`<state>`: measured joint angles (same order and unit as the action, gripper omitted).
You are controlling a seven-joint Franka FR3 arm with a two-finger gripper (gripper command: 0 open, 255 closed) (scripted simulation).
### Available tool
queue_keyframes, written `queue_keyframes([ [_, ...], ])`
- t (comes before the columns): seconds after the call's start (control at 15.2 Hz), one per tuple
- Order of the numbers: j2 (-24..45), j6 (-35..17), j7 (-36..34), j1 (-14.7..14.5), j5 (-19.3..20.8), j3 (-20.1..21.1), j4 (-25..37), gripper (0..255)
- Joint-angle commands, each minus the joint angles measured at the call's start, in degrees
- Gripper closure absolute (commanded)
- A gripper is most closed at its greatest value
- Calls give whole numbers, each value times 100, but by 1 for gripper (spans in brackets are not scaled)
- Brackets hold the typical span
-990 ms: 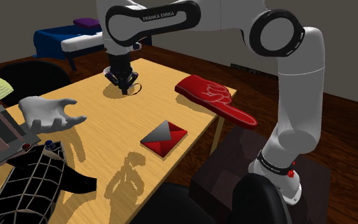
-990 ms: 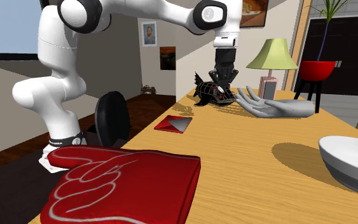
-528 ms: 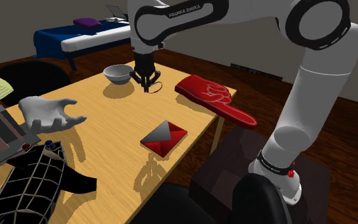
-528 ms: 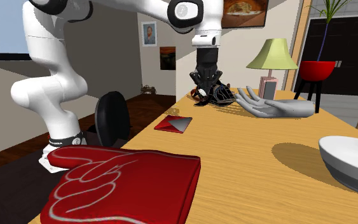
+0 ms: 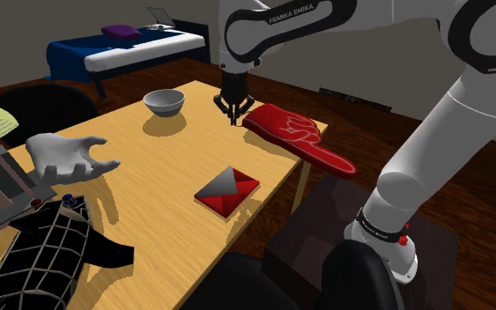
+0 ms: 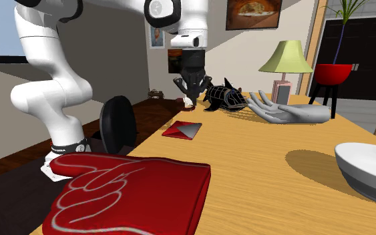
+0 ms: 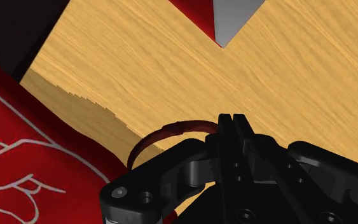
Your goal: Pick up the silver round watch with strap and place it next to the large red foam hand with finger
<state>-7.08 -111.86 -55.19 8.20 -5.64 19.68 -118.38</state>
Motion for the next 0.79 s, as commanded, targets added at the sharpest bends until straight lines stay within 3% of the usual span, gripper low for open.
queue_keyframes([
  [0.0,-364,11,333,102,-106,-172,-359,255],
  [0.2,-817,27,730,206,-187,-412,-816,255],
  [0.73,-641,-606,738,191,-185,-370,-1276,255],
])
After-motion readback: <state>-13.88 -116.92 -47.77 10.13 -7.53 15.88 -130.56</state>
